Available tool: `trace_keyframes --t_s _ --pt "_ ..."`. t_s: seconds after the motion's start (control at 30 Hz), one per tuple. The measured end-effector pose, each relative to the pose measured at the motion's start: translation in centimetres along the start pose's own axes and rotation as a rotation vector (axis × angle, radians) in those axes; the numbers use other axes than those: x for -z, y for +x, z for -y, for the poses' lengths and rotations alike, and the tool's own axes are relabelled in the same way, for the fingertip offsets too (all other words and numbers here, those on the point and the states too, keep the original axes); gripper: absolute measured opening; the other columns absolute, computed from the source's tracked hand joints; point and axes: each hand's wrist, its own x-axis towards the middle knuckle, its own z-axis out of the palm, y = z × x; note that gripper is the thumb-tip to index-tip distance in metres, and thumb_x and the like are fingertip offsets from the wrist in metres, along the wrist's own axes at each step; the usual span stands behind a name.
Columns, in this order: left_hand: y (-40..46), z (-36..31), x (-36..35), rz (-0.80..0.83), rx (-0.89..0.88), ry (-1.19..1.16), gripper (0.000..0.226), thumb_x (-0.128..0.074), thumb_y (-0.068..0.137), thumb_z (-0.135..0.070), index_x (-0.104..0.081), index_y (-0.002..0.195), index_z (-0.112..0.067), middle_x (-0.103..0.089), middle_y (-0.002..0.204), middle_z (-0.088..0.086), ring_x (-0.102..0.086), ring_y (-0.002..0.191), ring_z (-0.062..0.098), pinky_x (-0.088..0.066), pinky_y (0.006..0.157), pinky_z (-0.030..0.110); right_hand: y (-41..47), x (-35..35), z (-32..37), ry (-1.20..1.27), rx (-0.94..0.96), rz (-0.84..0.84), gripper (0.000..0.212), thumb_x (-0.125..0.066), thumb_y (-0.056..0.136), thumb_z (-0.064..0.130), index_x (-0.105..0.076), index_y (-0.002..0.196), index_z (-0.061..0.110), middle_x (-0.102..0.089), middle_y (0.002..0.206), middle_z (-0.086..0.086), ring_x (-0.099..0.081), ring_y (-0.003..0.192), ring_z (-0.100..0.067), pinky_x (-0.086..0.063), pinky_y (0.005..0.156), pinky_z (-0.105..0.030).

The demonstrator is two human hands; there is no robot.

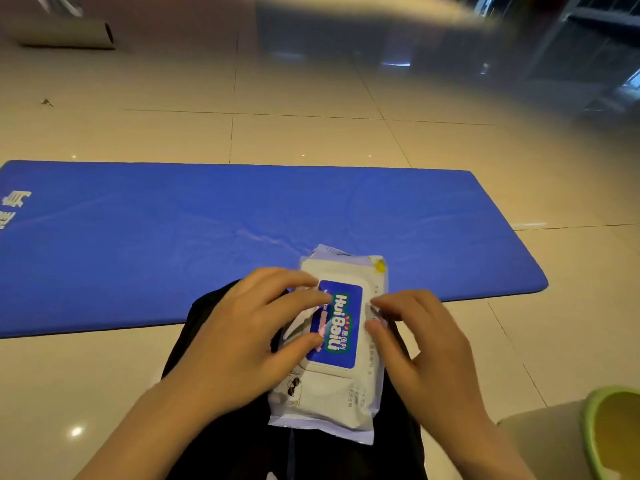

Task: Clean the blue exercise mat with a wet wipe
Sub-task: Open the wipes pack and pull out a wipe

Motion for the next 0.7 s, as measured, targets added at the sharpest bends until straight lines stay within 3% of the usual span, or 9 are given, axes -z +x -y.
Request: trace_keyframes --t_s 0.07,0.13,0.23,0.37,0.43,0.53,0.7 --pt "1.9 0.5 -0.1 0.032 -0.129 0.085 0.031 -0.053 0.092 -0.042 -0.062 0.117 -0.026 -0.06 0.127 -0.006 -0.054 0.114 0.01 -0.046 0.089 0.025 -2.0 -0.3 1.5 0.029 -0.033 0.015 0.032 -0.054 0.092 0.052 -0.054 0.115 0.03 -0.055 0.115 0.018 -0.054 0.106 0.0 -0.044 0.087 -0.012" --pt "3.6 0.6 -1.0 0.063 -0.239 0.085 0.028 -0.052 0.095 -0.033 -0.069 0.112 -0.02 -0.064 0.124 -0.003 -0.056 0.115 0.014 -0.046 0.092 0.028 -4.1 -1.2 2.6 0.0 -0.037 0.03 0.052 -0.051 0.089 0.065 -0.052 0.125 0.028 -0.051 0.131 0.015 -0.05 0.119 -0.001 -0.039 0.099 -0.015" --pt "4.6 0.7 -2.6 0.127 -0.249 -0.02 0.032 -0.047 0.1 -0.035 -0.073 0.108 -0.018 -0.065 0.129 -0.005 -0.051 0.128 0.012 -0.039 0.106 0.028 -5.8 -2.4 3.2 -0.032 -0.027 0.058 0.073 -0.05 0.084 0.074 -0.044 0.139 0.026 -0.044 0.146 0.011 -0.048 0.127 -0.005 -0.045 0.101 -0.028" --pt "3.8 2.0 -2.9 0.12 -0.124 -0.094 0.037 -0.044 0.1 -0.043 -0.07 0.117 -0.024 -0.059 0.138 -0.01 -0.045 0.135 0.007 -0.041 0.105 0.035 -4.5 -2.0 2.4 0.022 -0.112 0.021 0.061 -0.048 0.086 0.074 -0.048 0.132 0.033 -0.04 0.14 0.031 -0.044 0.125 0.005 -0.04 0.096 -0.009" --pt "3.1 2.8 -1.9 0.096 -0.078 -0.069 0.043 -0.043 0.1 -0.052 -0.068 0.121 -0.026 -0.059 0.137 -0.012 -0.047 0.132 0.006 -0.046 0.1 0.039 -3.6 -1.4 1.5 0.043 -0.133 0.003 0.056 -0.05 0.084 0.074 -0.052 0.125 0.036 -0.046 0.133 0.031 -0.046 0.121 0.007 -0.041 0.095 -0.013" --pt "1.6 2.9 -0.5 0.121 -0.09 0.021 0.05 -0.044 0.094 -0.064 -0.063 0.127 -0.033 -0.055 0.14 -0.017 -0.048 0.128 0.003 -0.042 0.097 0.033 -1.7 -0.4 0.1 0.096 -0.202 0.04 0.054 -0.049 0.078 0.08 -0.054 0.117 0.043 -0.05 0.124 0.033 -0.051 0.116 0.003 -0.047 0.088 -0.025" --pt "2.3 3.2 -0.1 0.148 -0.108 0.077 0.056 -0.042 0.091 -0.07 -0.058 0.131 -0.035 -0.055 0.137 -0.016 -0.049 0.115 0.006 -0.044 0.09 0.032 0.7 0.8 -1.8 0.091 -0.238 0.062 0.043 -0.041 0.074 0.087 -0.054 0.098 0.055 -0.049 0.112 0.045 -0.049 0.113 0.009 -0.05 0.076 -0.023"
